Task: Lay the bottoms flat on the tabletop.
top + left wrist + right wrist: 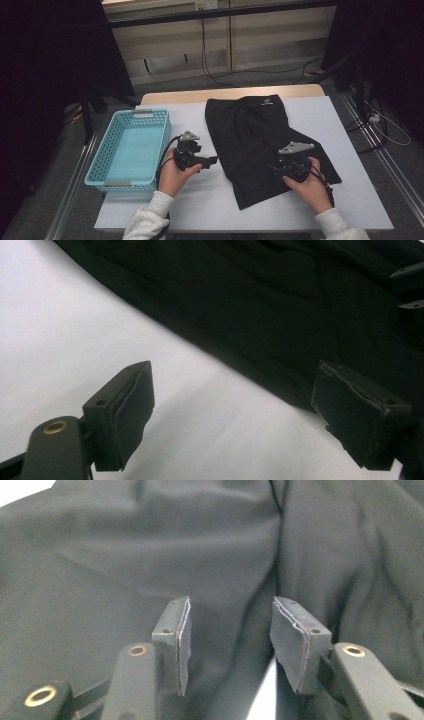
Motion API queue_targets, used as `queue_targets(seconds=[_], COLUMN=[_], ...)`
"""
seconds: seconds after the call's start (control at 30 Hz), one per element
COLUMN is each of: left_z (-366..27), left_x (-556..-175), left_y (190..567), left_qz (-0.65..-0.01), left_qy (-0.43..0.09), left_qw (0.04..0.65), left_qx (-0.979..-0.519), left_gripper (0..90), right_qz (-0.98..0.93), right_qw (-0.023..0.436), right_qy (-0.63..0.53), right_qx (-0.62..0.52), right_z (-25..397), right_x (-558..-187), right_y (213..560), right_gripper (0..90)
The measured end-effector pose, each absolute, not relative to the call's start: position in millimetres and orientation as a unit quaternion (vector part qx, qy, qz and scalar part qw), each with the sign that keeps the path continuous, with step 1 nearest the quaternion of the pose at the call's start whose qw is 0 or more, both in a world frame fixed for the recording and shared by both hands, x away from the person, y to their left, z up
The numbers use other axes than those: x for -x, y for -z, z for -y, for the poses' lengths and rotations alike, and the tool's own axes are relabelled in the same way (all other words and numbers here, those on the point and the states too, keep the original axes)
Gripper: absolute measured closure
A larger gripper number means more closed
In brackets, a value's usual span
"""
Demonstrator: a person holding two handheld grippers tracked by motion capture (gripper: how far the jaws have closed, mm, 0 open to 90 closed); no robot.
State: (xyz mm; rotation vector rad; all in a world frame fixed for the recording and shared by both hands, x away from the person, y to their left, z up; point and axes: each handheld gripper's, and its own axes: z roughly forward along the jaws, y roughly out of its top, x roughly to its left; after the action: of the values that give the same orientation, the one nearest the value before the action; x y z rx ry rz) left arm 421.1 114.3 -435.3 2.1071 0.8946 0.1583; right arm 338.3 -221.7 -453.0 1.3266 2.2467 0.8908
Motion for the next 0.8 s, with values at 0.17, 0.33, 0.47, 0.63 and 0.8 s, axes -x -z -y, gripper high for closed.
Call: queue_targets(seconds=[0.17,0.33,0.47,0.63,0.8], left_z=[-113,-112,-111,-107,-102], left_x=[-421,-421,-421,-421,-421], left_y=[436,437,437,439,441], left_qz=[-0.356,-0.356,-0.357,-0.355,-0.353], left_qy=[-0.057,-0.055,-0.055,-0.058,-0.058], left_qw=[0.410,0.412,0.412,0.409,0.407], left_qx=[-0.838,-0.837,-0.837,-0.839,-0.840], left_gripper=[17.1,17.0,17.0,17.0,17.3], right_qz=[-0.801,-0.806,-0.795,-0.782,-0.786], right_qw=[0.185,0.170,0.176,0.164,0.175], right_qy=[-0.320,-0.321,-0.327,-0.341,-0.330], right_qx=[-0.471,-0.468,-0.479,-0.496,-0.493], right_z=[223,225,236,249,248], right_x=[-338,-337,-337,-336,-335], right_y=[453,451,444,446,449], right_gripper=[72.8,90.0,90.0,90.0,89.6])
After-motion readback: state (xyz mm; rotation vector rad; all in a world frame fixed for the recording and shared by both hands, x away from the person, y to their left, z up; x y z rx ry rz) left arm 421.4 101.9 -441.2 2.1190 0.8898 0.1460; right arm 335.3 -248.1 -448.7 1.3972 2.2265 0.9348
